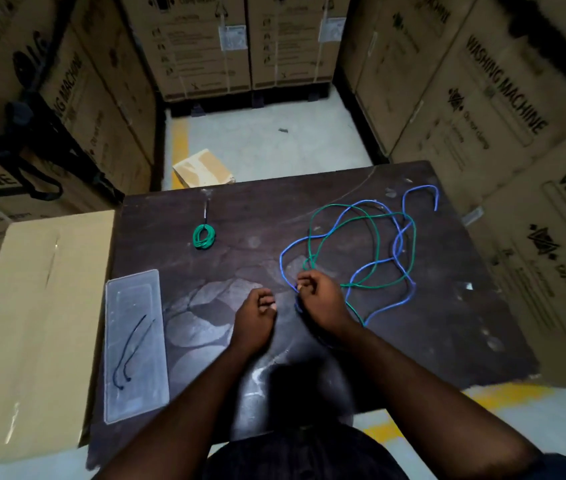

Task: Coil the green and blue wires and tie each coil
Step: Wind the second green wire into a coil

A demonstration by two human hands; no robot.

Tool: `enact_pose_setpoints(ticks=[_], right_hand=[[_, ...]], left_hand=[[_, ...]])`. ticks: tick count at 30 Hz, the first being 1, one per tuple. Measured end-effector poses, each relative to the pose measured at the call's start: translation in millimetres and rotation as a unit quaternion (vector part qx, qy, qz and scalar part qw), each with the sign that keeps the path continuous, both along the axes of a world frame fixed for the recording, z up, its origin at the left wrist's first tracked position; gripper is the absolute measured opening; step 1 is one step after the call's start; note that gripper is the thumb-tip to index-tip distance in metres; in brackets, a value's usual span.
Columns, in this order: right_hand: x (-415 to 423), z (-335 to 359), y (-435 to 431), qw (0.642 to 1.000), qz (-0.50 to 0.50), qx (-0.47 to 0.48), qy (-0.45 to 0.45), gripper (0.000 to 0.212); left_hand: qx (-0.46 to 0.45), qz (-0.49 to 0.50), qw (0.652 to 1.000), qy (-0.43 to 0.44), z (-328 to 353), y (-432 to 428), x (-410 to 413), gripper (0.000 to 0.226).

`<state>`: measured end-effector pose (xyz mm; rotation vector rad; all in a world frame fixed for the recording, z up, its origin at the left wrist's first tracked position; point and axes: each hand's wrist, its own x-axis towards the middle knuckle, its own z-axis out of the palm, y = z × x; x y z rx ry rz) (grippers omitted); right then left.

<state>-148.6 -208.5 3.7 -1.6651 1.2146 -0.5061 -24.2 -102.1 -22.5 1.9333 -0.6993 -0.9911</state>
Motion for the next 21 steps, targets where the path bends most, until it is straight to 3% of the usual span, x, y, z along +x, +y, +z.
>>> enact_pose_setpoints(ticks=[5,8,11,21], right_hand=[[-72.1,9.6,-12.5,0.996,0.042,-0.062,0.053,0.026],[-98.5,3.0,-7.7,0.984,0.145,-0.052,0.089,0.046],[-113.8,-7.9,-1.8,0.97,0.212,-0.062,0.106,0.06],[-133.8,-23.7,-14.0,0.949,0.262,-0.126,0.122,0.015]], left_hand=[[0.048,-0.051,0.997,-0.019,18.4,-12.4,-56.8,0.023],[0.084,-0.1,0.99,-0.061,24.6,-21.4,-87.8,0.029],[0.096,-0.074,0.989,-0.082,24.2,-24.2,-110.2,0.03],[0.08,0.01,0.99,-0.116,22.7,-12.3,-128.2,0.016]])
